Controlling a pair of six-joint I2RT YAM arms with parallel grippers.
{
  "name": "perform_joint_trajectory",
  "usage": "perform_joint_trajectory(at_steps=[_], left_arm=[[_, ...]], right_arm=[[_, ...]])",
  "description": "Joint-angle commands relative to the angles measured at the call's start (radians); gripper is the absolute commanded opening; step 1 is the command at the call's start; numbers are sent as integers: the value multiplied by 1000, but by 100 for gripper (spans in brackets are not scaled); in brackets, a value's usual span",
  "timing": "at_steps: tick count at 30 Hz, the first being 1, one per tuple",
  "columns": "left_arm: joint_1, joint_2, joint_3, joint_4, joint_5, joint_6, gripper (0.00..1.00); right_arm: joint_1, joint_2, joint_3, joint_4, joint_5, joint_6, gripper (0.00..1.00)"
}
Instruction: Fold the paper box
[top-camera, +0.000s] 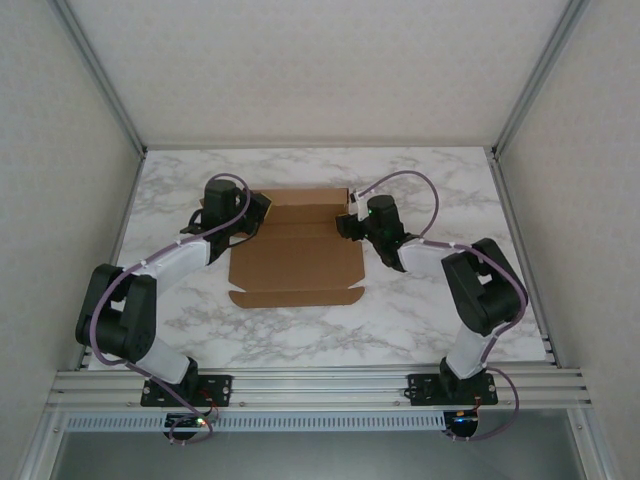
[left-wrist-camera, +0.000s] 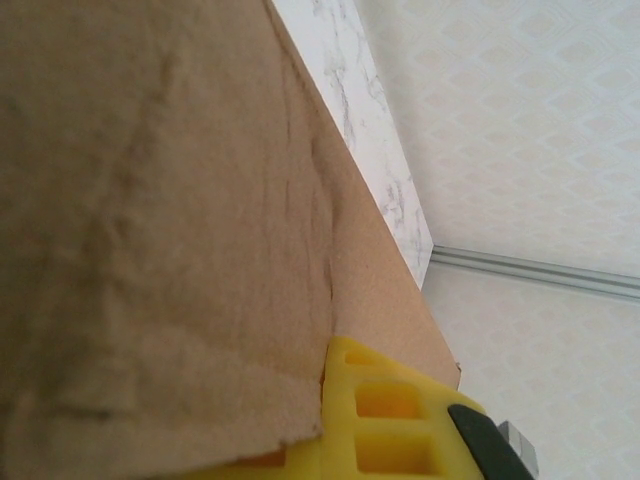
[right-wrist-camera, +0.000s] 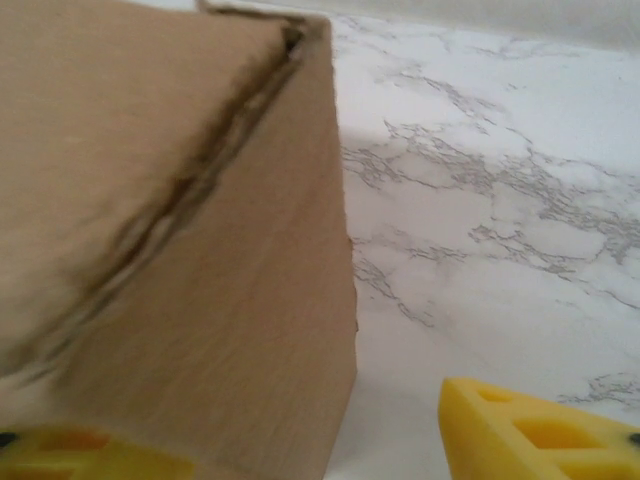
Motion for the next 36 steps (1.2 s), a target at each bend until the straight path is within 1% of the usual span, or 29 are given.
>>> perform_joint_trajectory(at_steps=[1,4,6,7,8,10,11,12,14,15,17,18,21,23,25,29,32,34,36], left_arm=[[-2,27,5,-91,24,15,0],[-3,28,9,-94,22,16,0],[-3,29,14,-97,21,18,0],[-3,30,16,-97,21,17,0],[-2,31,17,-97,20,16,0],[-3,34,22,-98,22,15,0],[-4,35,23,-97,22,13,0],[-5,34,25,-98,21,13,0],[-7,34,26,-98,20,11,0],[-10,35,26,-99,19,10,0],[-13,35,29,-101,21,9,2],[-15,33,31,-103,22,9,3],[-16,18,37,-117,22,18,13],[-17,1,42,-130,21,30,24],[-17,-19,48,-145,28,51,33],[-18,-76,41,-211,43,113,48],[-16,-154,3,-271,51,161,56],[-17,-219,-27,-299,71,202,58],[-18,-286,-42,-358,77,272,60]], right_arm=[[31,39,47,7,90,-20,60],[64,65,46,27,172,-32,54],[74,83,55,24,210,-26,44],[78,87,67,8,221,-23,41],[81,92,73,9,226,-20,41],[85,105,97,-8,254,-13,34],[88,113,113,-33,264,-10,29],[91,117,122,-40,273,-6,27],[99,124,129,-44,295,-6,14],[102,125,136,-51,305,-6,11],[104,123,145,-69,316,-6,2],[106,122,149,-81,325,-4,0],[103,104,151,-111,355,-3,0],[102,88,142,-122,366,-10,0],[98,73,134,-137,374,-15,0],[81,55,111,-153,376,-3,0],[70,32,93,-168,358,34,0],[69,18,80,-170,358,49,0],[69,15,65,-163,354,64,0]])
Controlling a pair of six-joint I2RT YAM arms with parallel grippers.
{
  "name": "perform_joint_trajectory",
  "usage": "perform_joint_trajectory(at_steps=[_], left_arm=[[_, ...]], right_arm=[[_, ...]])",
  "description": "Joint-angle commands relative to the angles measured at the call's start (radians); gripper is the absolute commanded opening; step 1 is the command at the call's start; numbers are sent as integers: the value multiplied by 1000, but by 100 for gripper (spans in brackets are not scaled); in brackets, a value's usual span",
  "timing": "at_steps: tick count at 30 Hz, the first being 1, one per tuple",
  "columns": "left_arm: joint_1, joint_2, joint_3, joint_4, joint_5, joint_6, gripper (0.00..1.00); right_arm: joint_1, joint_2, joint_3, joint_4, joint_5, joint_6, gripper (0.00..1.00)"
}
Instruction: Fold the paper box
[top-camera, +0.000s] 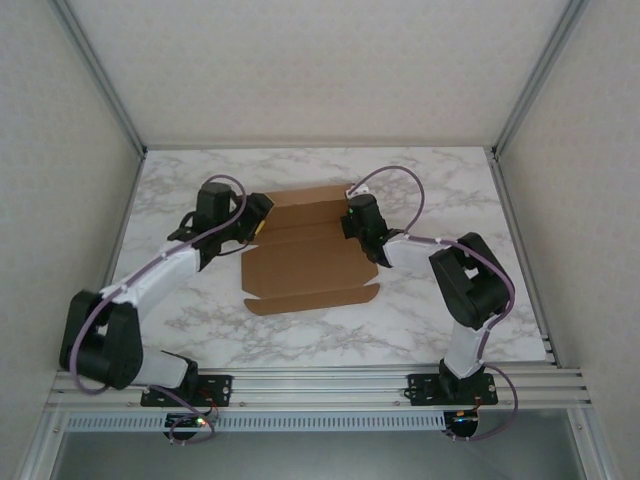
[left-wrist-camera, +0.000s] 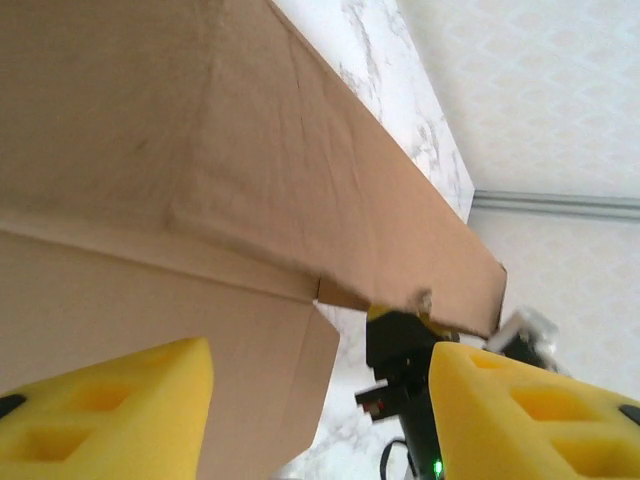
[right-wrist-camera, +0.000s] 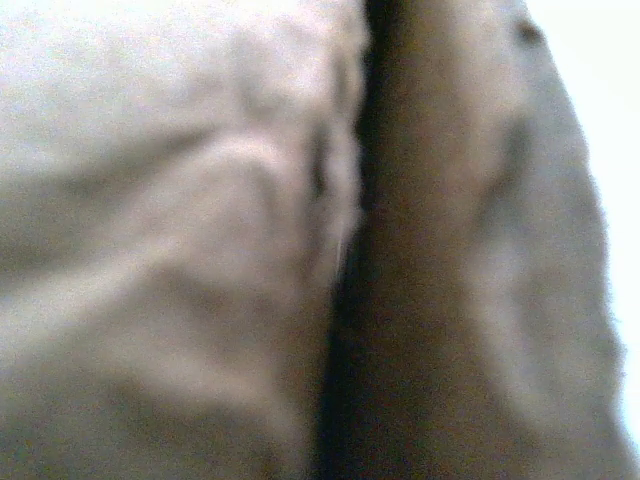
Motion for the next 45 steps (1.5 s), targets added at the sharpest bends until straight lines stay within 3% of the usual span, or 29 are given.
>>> perform_joint_trajectory(at_steps=[1,7,11,13,16,23,35,45], left_arm=[[-10,-122,-24,-146,40,167,60],[-7,-265,50,-386,-23,419,59],[24,-234,173,-467,-140,511,60],[35,-188,211,-457,-147,520,59],[39,-125,223,-390,-134,507,59],[41,6,212,-284,-71,488,53],[43,105,172,-175,-32,462,49],[51,94,47,-25,18,384,38]], right_arm=[[-4,-40,-37,-16,21,39,0],[-3,-92,-104,13,42,105,0],[-2,-119,-160,51,26,86,0],[2,-124,-194,101,17,78,0],[6,-89,-156,34,112,129,0],[6,-101,-190,67,69,123,0],[14,-88,-184,56,52,141,0],[14,-84,-177,47,35,173,0]])
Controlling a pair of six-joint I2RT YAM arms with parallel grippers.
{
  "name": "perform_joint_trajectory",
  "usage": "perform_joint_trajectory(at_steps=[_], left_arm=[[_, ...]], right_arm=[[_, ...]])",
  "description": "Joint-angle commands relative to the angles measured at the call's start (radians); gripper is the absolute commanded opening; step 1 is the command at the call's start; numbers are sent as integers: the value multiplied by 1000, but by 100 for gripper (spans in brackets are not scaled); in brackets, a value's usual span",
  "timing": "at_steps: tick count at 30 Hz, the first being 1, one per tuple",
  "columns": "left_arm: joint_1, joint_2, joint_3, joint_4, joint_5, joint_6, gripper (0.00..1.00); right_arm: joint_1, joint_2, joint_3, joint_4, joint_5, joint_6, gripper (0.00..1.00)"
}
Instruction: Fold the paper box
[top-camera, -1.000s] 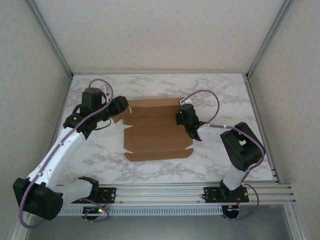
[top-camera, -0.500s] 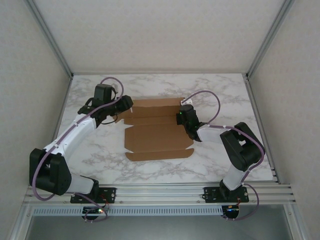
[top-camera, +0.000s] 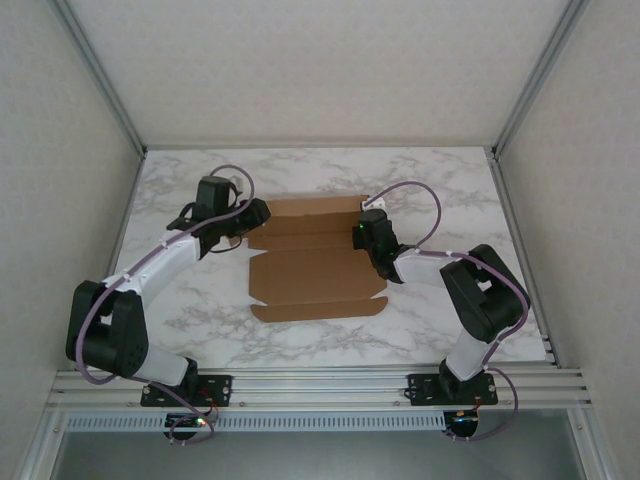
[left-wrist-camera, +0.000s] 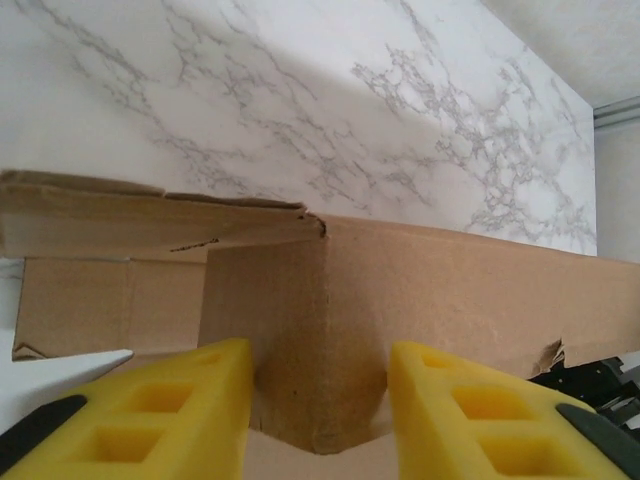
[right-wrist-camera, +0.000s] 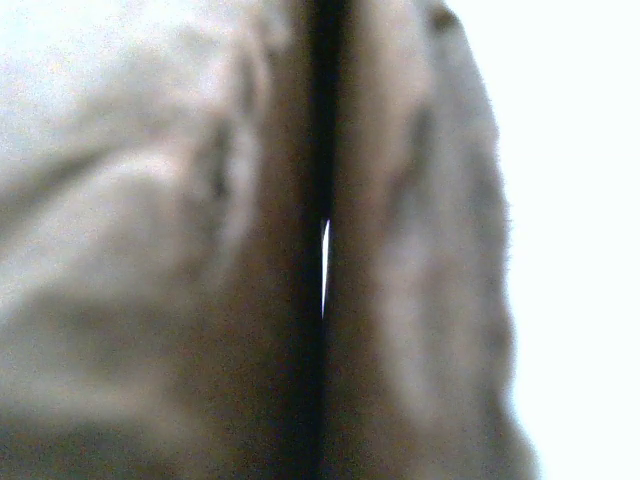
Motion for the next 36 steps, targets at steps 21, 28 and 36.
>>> perform_joint_trajectory(at_steps=[21,28,36], left_arm=[[37,-47,-242,527,122,-284,12],[44,-40,-243,506,123,-285,26],[38,-24,-308,665,148,-372,42]], right_arm=[[2,2,9,-53,-46,105,0],[-3,2,13,-61,-45,123,0],[-9,15,10,-51,-74,168,0]])
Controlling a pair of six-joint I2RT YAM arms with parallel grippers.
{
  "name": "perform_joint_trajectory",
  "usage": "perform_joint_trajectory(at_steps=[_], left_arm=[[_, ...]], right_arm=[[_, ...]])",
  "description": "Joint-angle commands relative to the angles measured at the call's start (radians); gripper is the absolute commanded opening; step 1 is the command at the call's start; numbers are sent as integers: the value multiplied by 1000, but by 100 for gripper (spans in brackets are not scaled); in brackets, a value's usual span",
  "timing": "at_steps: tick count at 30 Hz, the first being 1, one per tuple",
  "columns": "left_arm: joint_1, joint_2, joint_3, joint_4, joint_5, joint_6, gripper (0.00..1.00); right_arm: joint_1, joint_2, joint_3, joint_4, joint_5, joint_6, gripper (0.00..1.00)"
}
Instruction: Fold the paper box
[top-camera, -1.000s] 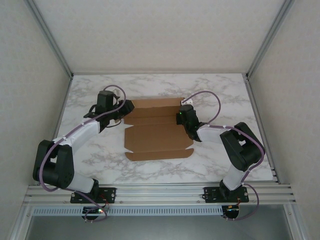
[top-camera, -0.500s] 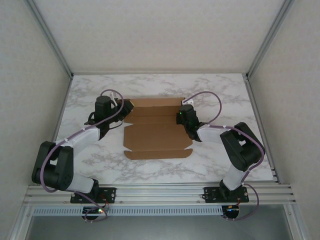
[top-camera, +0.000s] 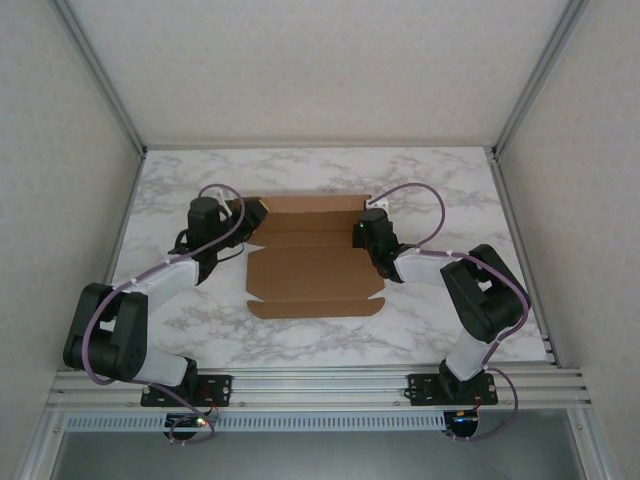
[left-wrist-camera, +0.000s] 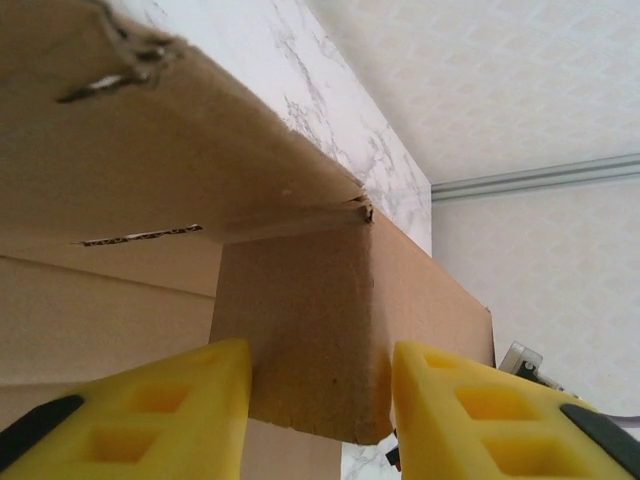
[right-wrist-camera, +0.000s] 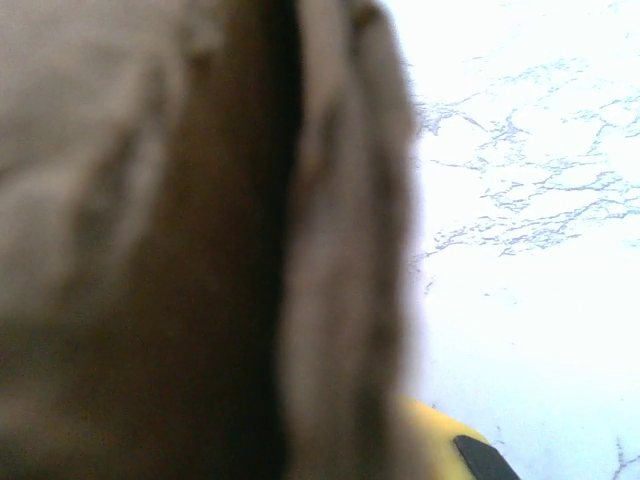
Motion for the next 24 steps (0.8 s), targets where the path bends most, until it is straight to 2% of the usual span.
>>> perform_joint_trajectory(at_steps=[1,9,13,18,24], left_arm=[[-6,8,-21,108,23,-42,42],[-23,55,18,219,-5,-29,43],[-40,72,46,154,-55,28,48],[-47,64,44,92,-135,90,49],[-48,77,46,176,-148,58,48]], right_arm=[[-4,18,5,-37,-59,66,0],[-3,16,7,-25,-103,74,0],[-4,7,8,-30,-112,77,0],[-4,0,12,-37,-119,82,0],[-4,3,16,-36,-135,100,0]])
